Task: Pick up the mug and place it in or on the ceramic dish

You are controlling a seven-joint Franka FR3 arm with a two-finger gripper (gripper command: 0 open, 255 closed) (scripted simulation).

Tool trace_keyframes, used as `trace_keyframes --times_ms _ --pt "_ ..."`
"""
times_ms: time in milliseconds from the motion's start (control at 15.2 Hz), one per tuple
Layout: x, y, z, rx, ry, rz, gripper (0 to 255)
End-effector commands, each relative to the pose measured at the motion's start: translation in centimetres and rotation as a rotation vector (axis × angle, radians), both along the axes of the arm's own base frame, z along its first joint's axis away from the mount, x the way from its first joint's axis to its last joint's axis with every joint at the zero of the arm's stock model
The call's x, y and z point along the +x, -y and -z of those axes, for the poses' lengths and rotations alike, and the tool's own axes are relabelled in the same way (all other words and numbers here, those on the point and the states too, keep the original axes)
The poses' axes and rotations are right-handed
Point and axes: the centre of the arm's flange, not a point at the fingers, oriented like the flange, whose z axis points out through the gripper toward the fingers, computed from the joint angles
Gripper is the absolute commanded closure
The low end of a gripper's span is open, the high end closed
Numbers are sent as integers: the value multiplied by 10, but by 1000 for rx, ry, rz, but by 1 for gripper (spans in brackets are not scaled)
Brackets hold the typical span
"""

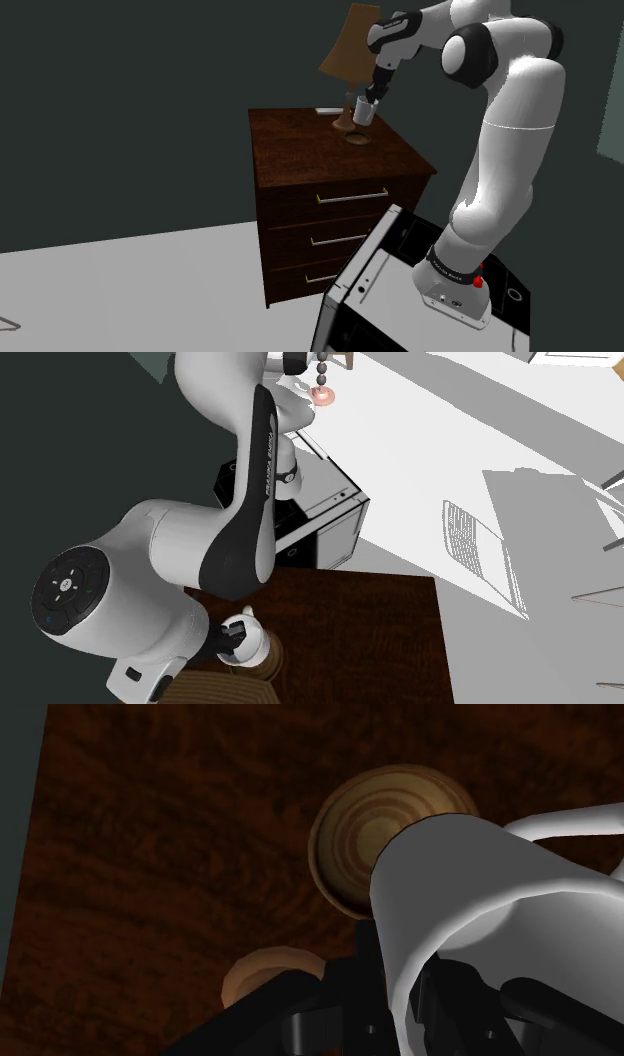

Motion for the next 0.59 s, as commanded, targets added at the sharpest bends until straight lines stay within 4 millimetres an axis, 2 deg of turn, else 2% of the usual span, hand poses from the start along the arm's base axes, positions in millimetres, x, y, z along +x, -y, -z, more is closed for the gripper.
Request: trace_keyframes --times_ms 0,528 --pt "0 1 11 0 0 -1 255" --pt "0 1 53 0 0 -1 255"
